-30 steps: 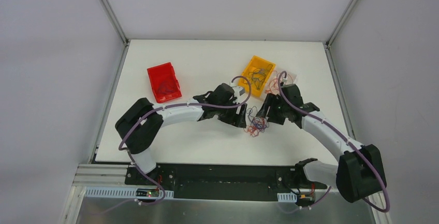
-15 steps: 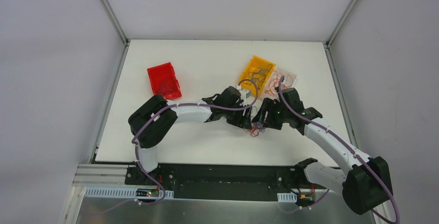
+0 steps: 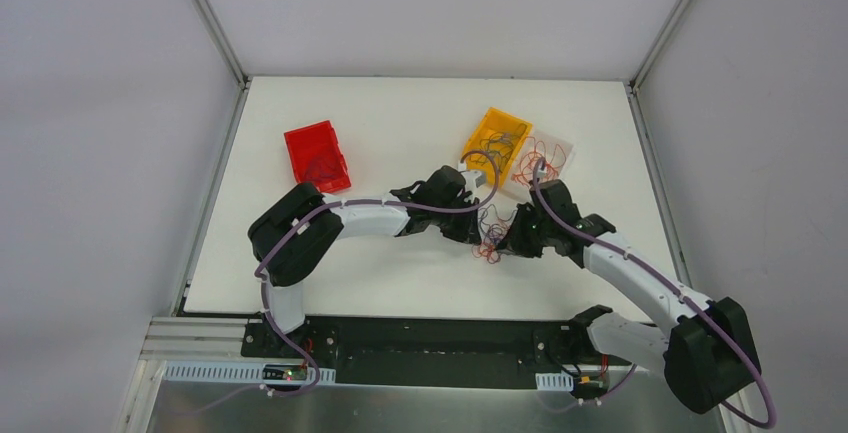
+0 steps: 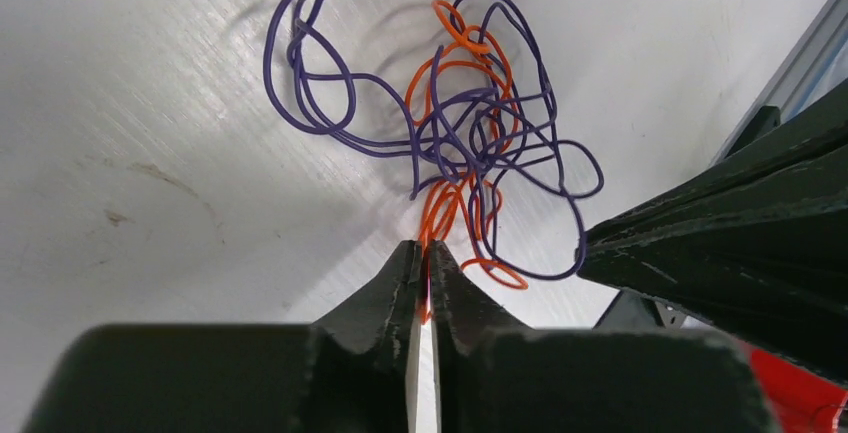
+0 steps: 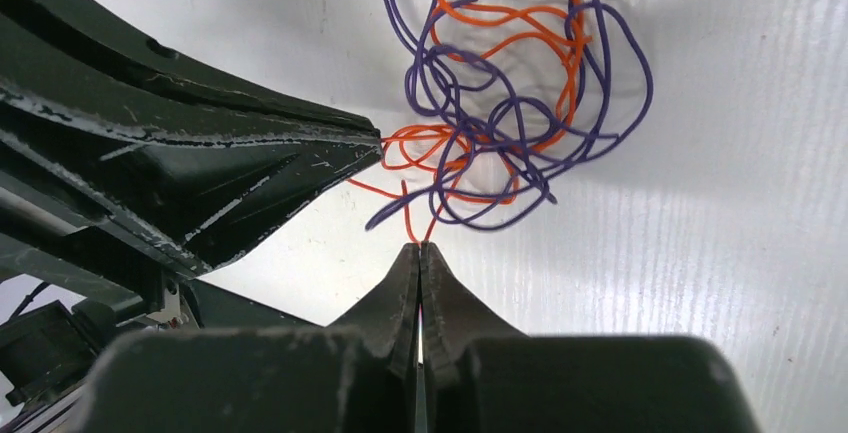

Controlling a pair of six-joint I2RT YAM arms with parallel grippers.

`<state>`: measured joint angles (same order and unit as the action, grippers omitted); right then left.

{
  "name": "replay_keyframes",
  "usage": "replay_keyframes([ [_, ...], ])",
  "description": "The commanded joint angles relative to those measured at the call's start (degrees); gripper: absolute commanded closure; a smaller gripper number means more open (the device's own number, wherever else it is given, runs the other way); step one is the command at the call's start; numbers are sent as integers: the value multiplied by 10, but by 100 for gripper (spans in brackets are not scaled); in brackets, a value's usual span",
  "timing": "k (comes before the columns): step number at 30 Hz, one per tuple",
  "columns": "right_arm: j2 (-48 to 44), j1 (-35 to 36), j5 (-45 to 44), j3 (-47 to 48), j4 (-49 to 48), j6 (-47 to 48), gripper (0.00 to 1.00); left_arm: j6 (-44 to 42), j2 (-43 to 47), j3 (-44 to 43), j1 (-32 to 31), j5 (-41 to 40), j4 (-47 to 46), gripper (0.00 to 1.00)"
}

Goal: Untangle the cables

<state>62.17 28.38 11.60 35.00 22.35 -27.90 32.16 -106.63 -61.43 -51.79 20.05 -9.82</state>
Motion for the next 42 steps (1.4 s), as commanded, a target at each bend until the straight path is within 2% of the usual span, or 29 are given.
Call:
replay_keyframes([
  [1,-35,2,-39,20,26,0,100,-12,20,2,-2,-14,-9,99],
  [5,-60,2,-85,43,71,16,100,-37,40,-6,-2,-30,42,100],
  [11,-104,-10,-203,76,135,34,100,-66,98,3,17,-58,110,100],
  [13,-118,-18,-219,77,141,38,100,-66,116,14,31,-54,120,100],
  [15,-122,-24,-194,73,138,44,100,-67,132,22,41,-46,123,100],
  [16,-118,-26,-163,72,131,48,80,-68,137,25,41,-44,123,100],
  [17,-108,-26,-131,71,120,47,55,-68,140,26,41,-39,123,100],
  [18,-94,-27,-85,70,104,41,38,-67,140,26,41,-35,123,100],
  [19,-76,-26,-49,70,90,30,30,-65,139,25,41,-31,123,100],
  [20,-55,-23,-10,70,72,19,27,-64,136,23,41,-28,123,100],
  [23,-7,1,40,72,20,-16,26,-59,130,19,41,-27,123,100],
  [26,12,27,27,75,-25,-44,26,-59,132,17,42,-26,122,100],
  [33,68,37,-9,99,-91,-70,25,-57,134,23,41,-23,118,100],
  [42,154,48,-31,114,-157,-125,45,-49,142,40,41,-25,104,100],
])
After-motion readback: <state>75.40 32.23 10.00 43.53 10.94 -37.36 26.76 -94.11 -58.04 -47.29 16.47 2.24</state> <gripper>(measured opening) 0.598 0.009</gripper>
